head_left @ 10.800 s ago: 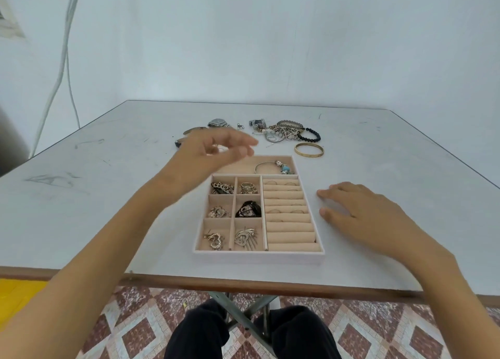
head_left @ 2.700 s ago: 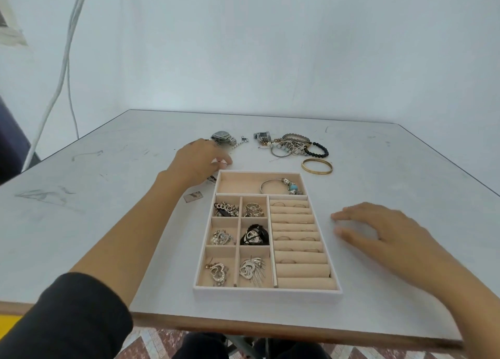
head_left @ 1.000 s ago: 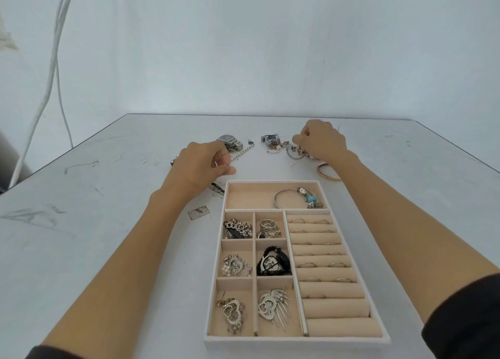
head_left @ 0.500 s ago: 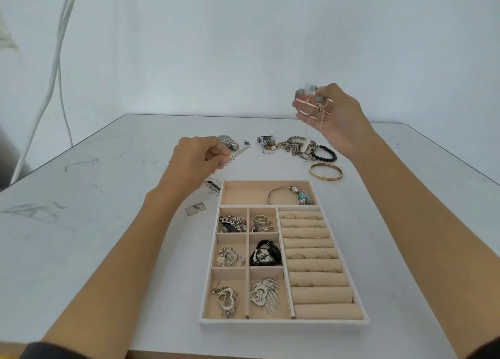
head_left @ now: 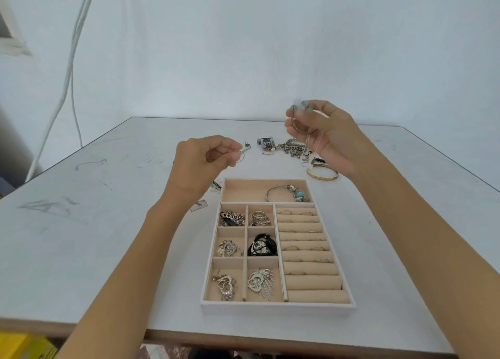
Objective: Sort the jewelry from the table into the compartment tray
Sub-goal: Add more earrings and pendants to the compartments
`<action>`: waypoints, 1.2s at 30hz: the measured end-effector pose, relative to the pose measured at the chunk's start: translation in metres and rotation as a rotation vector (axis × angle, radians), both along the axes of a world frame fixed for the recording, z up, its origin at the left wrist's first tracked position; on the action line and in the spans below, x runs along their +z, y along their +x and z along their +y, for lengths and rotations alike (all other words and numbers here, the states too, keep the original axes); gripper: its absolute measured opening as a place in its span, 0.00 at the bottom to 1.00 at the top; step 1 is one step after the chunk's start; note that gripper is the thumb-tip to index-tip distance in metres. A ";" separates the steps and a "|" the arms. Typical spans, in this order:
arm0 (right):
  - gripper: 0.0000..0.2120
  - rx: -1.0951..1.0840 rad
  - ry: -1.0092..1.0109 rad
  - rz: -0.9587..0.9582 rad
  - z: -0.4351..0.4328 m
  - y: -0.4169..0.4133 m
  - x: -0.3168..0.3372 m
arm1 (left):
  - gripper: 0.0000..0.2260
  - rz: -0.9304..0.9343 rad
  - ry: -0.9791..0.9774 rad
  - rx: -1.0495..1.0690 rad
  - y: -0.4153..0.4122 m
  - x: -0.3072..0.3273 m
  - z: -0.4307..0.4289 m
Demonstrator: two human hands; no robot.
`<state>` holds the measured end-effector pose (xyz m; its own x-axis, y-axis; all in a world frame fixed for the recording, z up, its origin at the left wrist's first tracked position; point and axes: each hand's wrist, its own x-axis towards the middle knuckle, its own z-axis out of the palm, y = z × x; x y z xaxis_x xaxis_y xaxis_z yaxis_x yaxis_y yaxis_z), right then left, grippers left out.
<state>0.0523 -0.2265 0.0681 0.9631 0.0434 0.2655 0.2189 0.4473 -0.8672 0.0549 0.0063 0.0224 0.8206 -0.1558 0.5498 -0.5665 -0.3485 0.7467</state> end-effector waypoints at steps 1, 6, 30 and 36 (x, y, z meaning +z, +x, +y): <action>0.08 0.003 -0.027 -0.004 0.003 -0.002 -0.004 | 0.05 -0.006 -0.012 0.004 -0.004 -0.001 0.001; 0.13 0.012 -0.218 -0.011 0.014 -0.009 -0.023 | 0.05 -0.027 -0.050 0.039 -0.013 -0.005 0.010; 0.07 -0.244 -0.999 0.003 0.009 -0.021 -0.042 | 0.07 -0.075 0.050 0.029 -0.013 -0.012 0.012; 0.05 -0.286 -1.180 -0.023 0.006 -0.019 -0.043 | 0.08 -0.079 0.070 0.017 -0.013 -0.013 0.011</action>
<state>0.0336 -0.2208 0.0251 0.9730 0.0569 0.2238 0.2016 -0.6819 -0.7031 0.0418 0.0171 0.0097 0.7778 -0.1825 0.6015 -0.6164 -0.4088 0.6730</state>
